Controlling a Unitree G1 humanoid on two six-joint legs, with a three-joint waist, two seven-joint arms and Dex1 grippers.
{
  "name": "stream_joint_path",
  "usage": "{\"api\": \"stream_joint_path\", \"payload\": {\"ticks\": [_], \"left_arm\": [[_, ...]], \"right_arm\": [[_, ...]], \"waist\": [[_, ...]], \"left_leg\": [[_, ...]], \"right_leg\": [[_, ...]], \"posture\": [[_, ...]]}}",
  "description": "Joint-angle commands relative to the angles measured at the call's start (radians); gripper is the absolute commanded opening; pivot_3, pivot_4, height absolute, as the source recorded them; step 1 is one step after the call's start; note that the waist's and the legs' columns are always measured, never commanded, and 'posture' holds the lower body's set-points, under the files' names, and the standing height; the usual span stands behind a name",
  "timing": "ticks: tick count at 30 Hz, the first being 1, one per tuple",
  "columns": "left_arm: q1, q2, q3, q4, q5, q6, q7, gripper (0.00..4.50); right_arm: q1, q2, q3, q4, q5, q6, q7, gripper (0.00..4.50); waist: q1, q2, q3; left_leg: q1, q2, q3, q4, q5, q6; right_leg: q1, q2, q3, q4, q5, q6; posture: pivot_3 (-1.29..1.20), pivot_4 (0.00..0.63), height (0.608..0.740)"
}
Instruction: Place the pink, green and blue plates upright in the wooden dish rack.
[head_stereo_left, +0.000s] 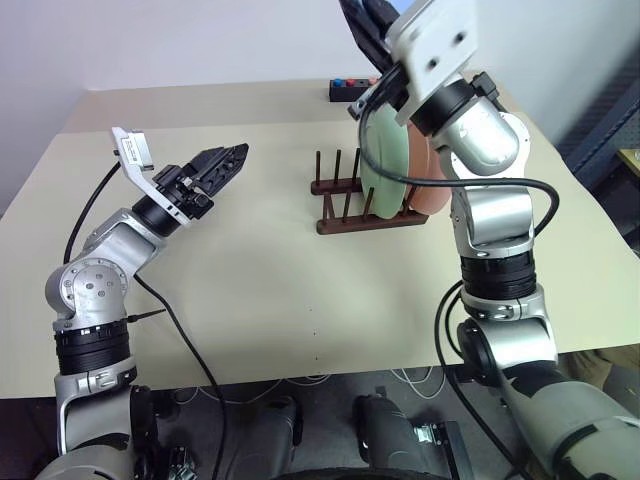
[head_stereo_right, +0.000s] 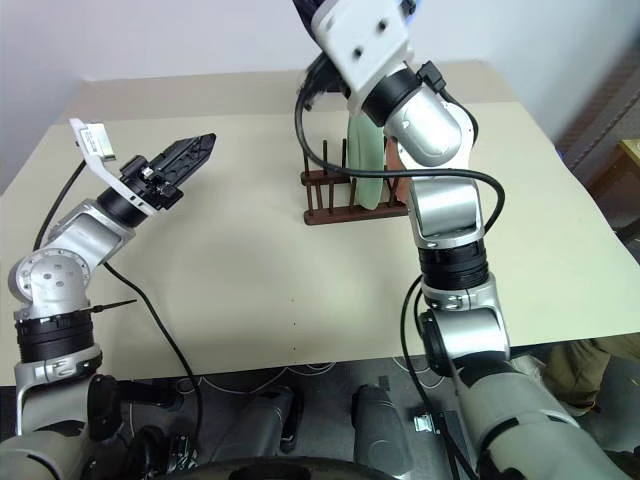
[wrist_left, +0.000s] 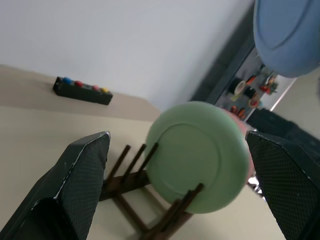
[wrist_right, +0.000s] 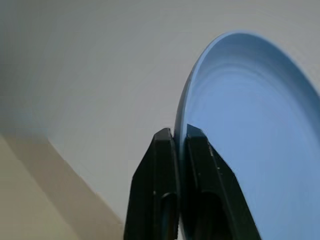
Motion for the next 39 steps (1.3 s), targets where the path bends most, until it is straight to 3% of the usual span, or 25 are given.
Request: {"api": "stream_joint_path", "payload": {"ticks": [1, 5, 13, 16, 25, 39], "left_arm": [[-0.029, 0.02, 0.001, -0.001, 0.029, -0.027, -0.045, 4.45], [-0.026, 0.02, -0.016, -0.02, 0.052, -0.045, -0.089, 4.45], [-0.003, 0.051, -0.08, -0.048, 0.155, -0.096, -0.19, 4.45], [0.014, 0.081, -0.105, -0.076, 0.184, -0.114, -0.25, 4.45], [0.095, 0.136, -0.12, -0.141, 0.251, -0.214, -0.386, 4.45], [0.151, 0.166, -0.105, -0.136, 0.335, -0.359, -0.458, 4.45]], "right_arm": [[-0.069, 0.051, -0.12, -0.113, 0.306, 0.144, 0.0, 0.0], [-0.083, 0.082, -0.224, -0.144, 0.586, 0.301, -0.045, 0.0], [-0.053, 0.088, -0.313, -0.116, 1.101, 0.611, -0.181, 0.0], [-0.017, 0.082, -0.312, -0.087, 1.166, 0.652, -0.214, 0.0], [0.136, 0.082, -0.239, -0.066, 1.114, 0.641, -0.178, 0.0], [0.203, 0.081, -0.198, -0.019, 0.98, 0.568, -0.188, 0.0]], "waist": [[-0.001, 0.0, 0.0], [-0.002, 0.0, 0.0], [-0.006, 0.002, 0.0], [-0.006, 0.002, 0.0], [-0.005, 0.003, 0.001], [-0.005, 0.004, 0.001]], "left_leg": [[0.0, 0.0, 0.0, -0.001, 0.0, 0.0], [0.0, 0.001, -0.002, -0.005, 0.0, 0.0], [0.0, 0.001, -0.002, -0.005, 0.0, 0.001], [0.0, 0.002, -0.002, -0.005, 0.0, 0.001], [0.0, 0.002, -0.001, -0.005, 0.0, 0.001], [0.0, 0.002, -0.001, -0.005, 0.0, 0.001]], "right_leg": [[-0.001, 0.0, 0.0, 0.0, 0.0, 0.0], [-0.003, 0.001, -0.001, 0.001, 0.0, -0.001], [-0.003, 0.001, -0.001, 0.001, 0.001, -0.002], [-0.004, 0.001, -0.001, 0.001, 0.001, -0.002], [-0.004, 0.001, -0.001, 0.001, 0.001, -0.002], [-0.004, 0.001, 0.0, 0.001, 0.001, -0.002]], "posture": [[0.0, 0.15, 0.74], [0.0, 0.15, 0.74], [0.0, 0.15, 0.74], [0.0, 0.15, 0.74], [0.0, 0.15, 0.74], [0.0, 0.15, 0.74]]}}
